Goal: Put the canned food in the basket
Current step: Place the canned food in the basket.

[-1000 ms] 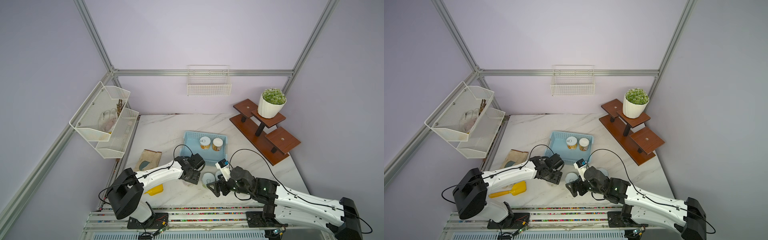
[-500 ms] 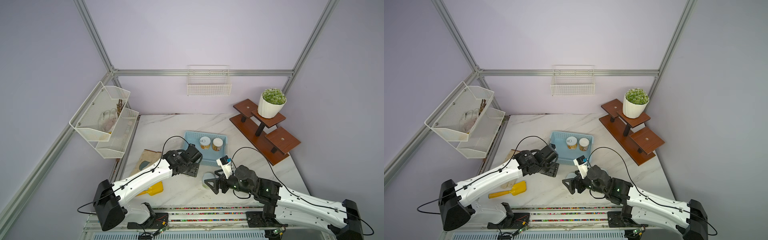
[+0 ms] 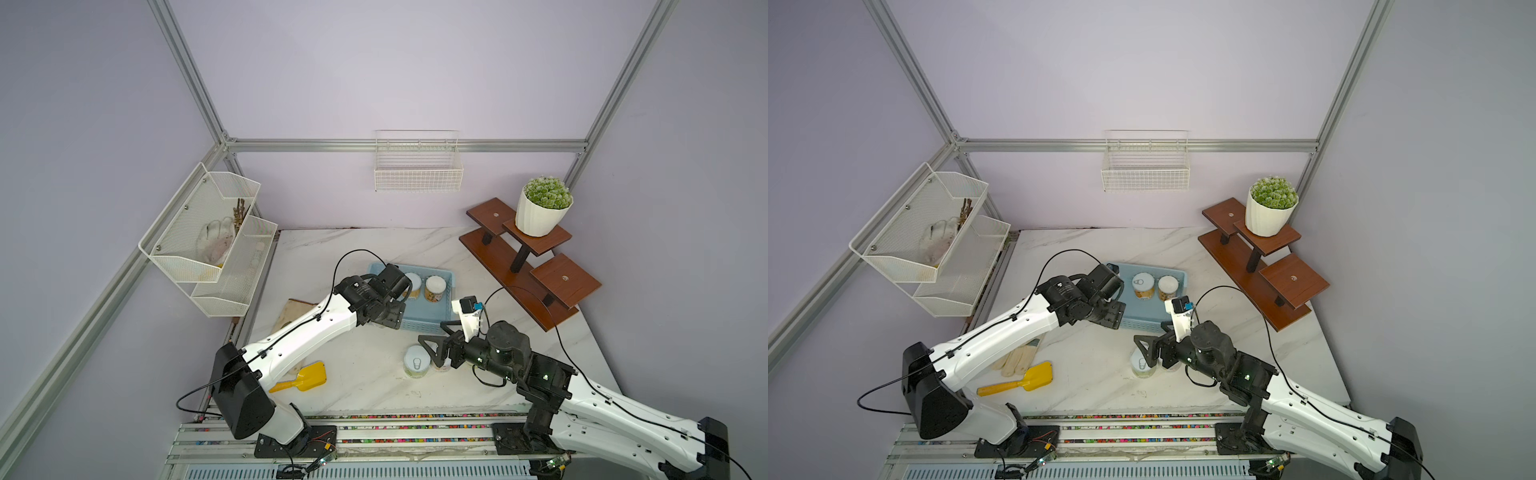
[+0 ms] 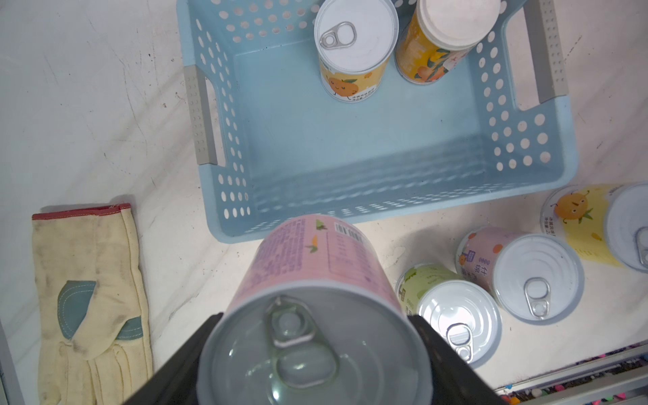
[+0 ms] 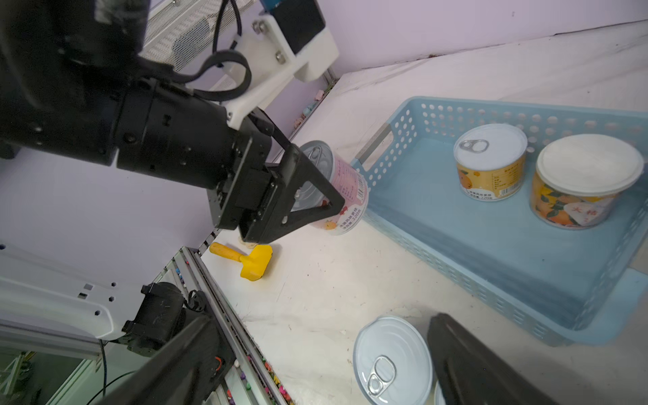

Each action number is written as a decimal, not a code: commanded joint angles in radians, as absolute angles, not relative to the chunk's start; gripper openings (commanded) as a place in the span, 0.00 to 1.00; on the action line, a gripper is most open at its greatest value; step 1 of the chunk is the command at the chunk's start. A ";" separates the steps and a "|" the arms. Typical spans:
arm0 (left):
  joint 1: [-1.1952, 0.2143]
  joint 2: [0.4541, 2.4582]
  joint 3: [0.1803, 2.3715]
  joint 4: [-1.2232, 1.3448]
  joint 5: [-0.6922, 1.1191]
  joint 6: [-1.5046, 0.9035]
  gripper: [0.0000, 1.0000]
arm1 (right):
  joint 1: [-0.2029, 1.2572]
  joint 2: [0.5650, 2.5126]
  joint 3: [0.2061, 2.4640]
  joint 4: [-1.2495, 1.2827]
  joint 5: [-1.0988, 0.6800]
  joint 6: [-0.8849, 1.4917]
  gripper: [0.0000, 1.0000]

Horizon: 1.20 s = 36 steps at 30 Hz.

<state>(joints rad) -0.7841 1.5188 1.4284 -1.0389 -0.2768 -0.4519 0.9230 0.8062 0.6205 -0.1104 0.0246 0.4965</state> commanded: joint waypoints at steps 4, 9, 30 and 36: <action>-0.707 1.602 1.555 -0.970 -0.233 -0.351 0.00 | 0.747 0.833 0.668 -0.122 -0.180 0.448 1.00; -0.668 1.698 1.646 -0.960 -0.219 -0.298 0.00 | 0.655 0.902 0.700 -0.111 -0.293 0.406 1.00; -0.578 1.976 1.812 -0.847 -0.227 -0.218 0.00 | 0.419 1.012 0.719 -0.047 -0.416 0.357 1.00; -0.545 2.030 1.849 -0.848 -0.219 -0.190 0.00 | 0.420 0.991 0.713 -0.070 -0.437 0.333 1.00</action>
<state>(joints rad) -0.5655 2.0281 1.7924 -0.8970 -0.2115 -0.2344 0.4252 1.0161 0.7067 -0.0692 -0.4347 0.3649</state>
